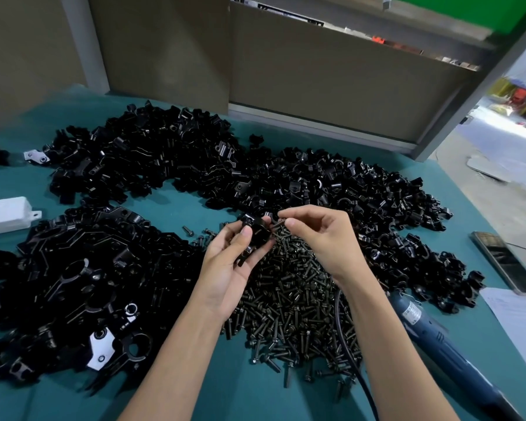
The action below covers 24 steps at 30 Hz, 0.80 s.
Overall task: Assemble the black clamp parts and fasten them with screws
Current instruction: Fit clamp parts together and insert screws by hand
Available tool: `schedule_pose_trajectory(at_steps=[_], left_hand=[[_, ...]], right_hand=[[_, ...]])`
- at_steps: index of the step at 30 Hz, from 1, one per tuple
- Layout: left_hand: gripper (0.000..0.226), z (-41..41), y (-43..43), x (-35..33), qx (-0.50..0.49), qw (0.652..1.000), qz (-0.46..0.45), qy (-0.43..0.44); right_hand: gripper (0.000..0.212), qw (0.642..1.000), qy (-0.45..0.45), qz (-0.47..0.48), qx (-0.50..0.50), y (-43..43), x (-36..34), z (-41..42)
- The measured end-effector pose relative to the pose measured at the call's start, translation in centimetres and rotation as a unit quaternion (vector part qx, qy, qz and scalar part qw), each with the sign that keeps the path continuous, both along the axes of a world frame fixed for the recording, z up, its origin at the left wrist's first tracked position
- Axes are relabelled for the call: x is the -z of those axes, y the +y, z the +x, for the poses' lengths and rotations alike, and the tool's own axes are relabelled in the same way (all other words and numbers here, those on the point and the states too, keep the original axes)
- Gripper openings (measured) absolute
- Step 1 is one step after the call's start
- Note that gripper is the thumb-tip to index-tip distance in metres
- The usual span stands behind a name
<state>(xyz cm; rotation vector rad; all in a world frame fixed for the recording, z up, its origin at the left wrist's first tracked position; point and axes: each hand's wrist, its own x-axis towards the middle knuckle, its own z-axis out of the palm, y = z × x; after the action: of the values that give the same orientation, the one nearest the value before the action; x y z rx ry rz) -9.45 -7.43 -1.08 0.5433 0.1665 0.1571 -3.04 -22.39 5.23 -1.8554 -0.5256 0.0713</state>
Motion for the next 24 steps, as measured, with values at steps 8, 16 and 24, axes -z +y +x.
schedule_pose_trajectory(at_steps=[8,16,24], left_hand=[[0.024,-0.1,0.1,0.2,0.015,0.999,0.026,-0.018],[0.031,-0.3,0.2,-0.3,0.017,0.998,0.052,-0.007],[0.028,-0.3,0.2,-0.6,0.003,1.000,0.022,-0.007]], right_hand=[[0.021,0.995,-0.055,-0.083,-0.012,0.6,-0.3,-0.4],[0.006,0.985,-0.080,-0.156,0.007,1.6,0.1,0.1],[0.017,0.954,-0.091,-0.246,0.147,-0.8,2.7,1.5]])
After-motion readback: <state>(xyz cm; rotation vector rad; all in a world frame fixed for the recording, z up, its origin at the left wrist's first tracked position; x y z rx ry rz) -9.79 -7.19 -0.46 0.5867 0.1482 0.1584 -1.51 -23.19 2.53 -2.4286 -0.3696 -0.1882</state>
